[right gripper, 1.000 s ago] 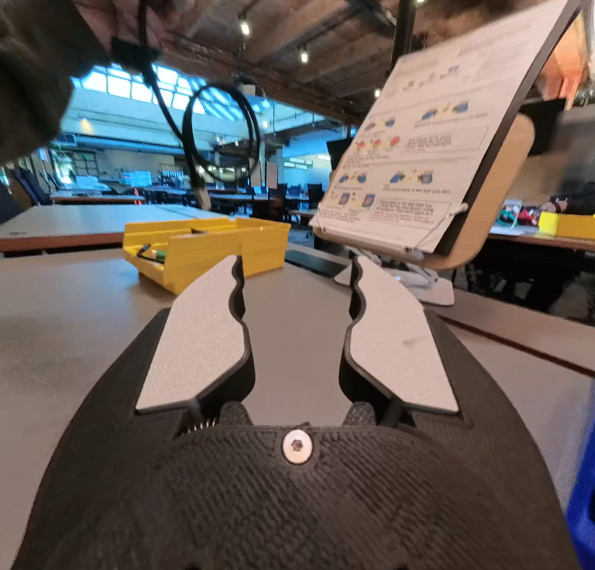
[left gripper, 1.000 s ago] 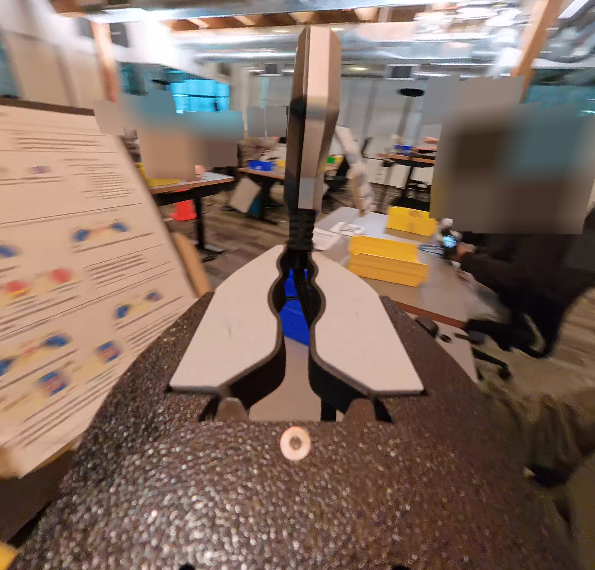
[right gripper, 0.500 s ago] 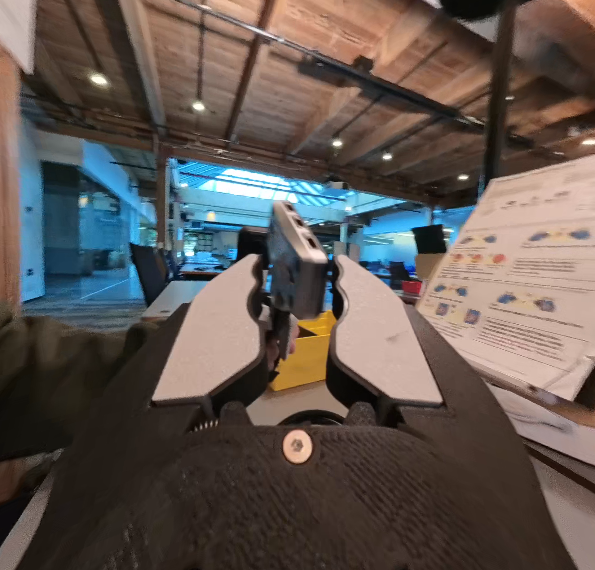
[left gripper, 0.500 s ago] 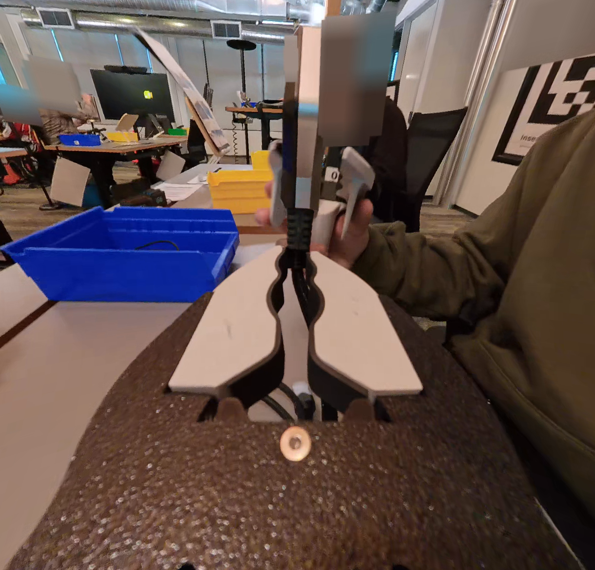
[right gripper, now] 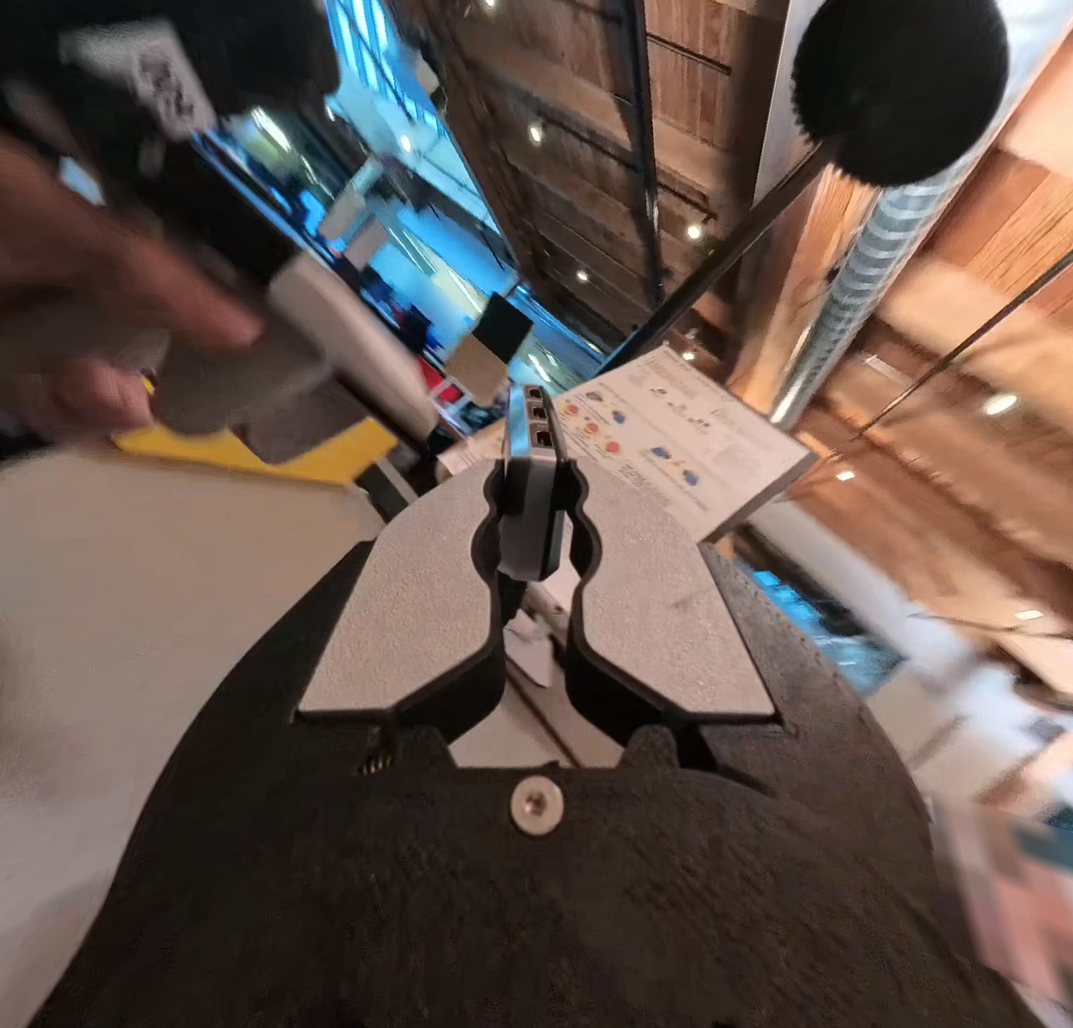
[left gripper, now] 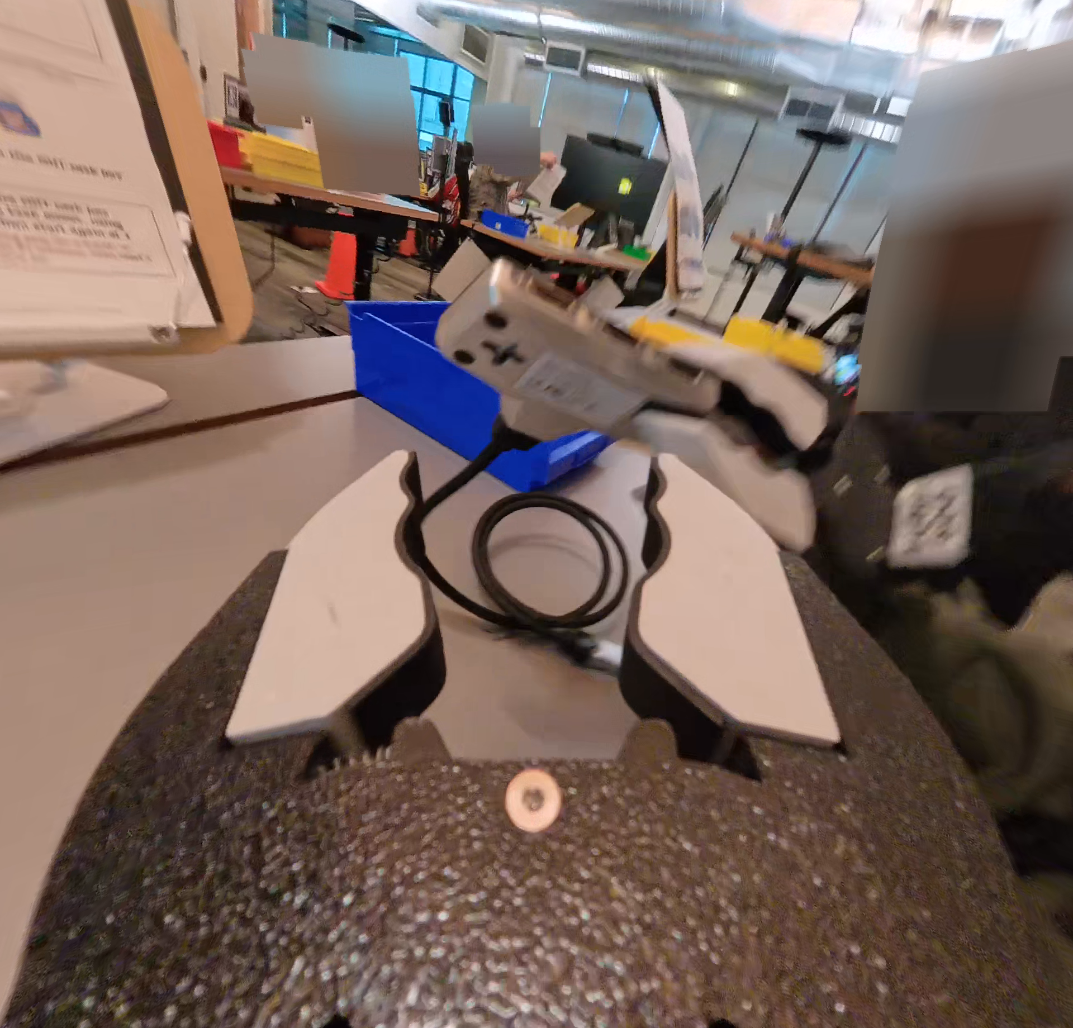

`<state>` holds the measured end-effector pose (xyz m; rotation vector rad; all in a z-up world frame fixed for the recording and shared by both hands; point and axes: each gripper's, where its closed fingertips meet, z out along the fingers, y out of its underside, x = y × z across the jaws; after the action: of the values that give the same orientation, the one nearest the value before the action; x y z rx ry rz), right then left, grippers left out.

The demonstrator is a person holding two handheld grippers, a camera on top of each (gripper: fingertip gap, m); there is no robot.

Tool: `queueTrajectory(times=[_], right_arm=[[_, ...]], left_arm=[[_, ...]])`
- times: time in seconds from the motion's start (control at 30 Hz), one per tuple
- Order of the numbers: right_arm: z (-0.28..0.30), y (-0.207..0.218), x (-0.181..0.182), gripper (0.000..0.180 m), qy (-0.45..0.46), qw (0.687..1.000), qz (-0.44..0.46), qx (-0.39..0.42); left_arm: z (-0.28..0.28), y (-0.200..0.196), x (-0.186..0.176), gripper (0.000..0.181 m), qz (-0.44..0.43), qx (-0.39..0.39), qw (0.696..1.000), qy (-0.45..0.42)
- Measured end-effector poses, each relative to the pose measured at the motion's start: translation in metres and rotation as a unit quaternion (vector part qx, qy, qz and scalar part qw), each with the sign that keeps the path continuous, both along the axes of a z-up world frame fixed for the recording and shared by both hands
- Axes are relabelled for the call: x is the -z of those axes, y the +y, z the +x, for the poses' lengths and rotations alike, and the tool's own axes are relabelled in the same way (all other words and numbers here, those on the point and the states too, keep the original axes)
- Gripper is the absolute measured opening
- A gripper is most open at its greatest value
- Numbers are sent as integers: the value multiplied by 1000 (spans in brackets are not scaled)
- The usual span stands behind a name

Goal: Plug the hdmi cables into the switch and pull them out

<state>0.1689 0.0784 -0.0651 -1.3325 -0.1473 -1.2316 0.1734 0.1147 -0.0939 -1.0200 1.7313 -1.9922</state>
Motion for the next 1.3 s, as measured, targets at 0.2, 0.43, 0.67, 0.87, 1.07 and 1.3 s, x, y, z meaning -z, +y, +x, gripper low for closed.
queueTrajectory(times=[0.2,0.43,0.67,0.87,1.07,1.3], right_arm=[[-11,26,32,20,-119,985,-109,53],[-22,43,57,20,-167,970,-174,41],[-27,39,67,45,52,972,-156,-166],[-2,0,51,54,186,953,-63,-229],[-22,-9,66,34,249,902,-83,-343],[-28,-1,76,34,245,895,-79,-364]], left_arm=[[-8,1,16,52,-150,17,959,242],[-6,10,29,25,-238,42,925,293],[-10,15,38,23,-228,94,925,288],[-29,14,36,22,-236,225,898,297],[-46,12,32,22,-250,331,865,281],[-53,2,37,22,-250,390,840,282]])
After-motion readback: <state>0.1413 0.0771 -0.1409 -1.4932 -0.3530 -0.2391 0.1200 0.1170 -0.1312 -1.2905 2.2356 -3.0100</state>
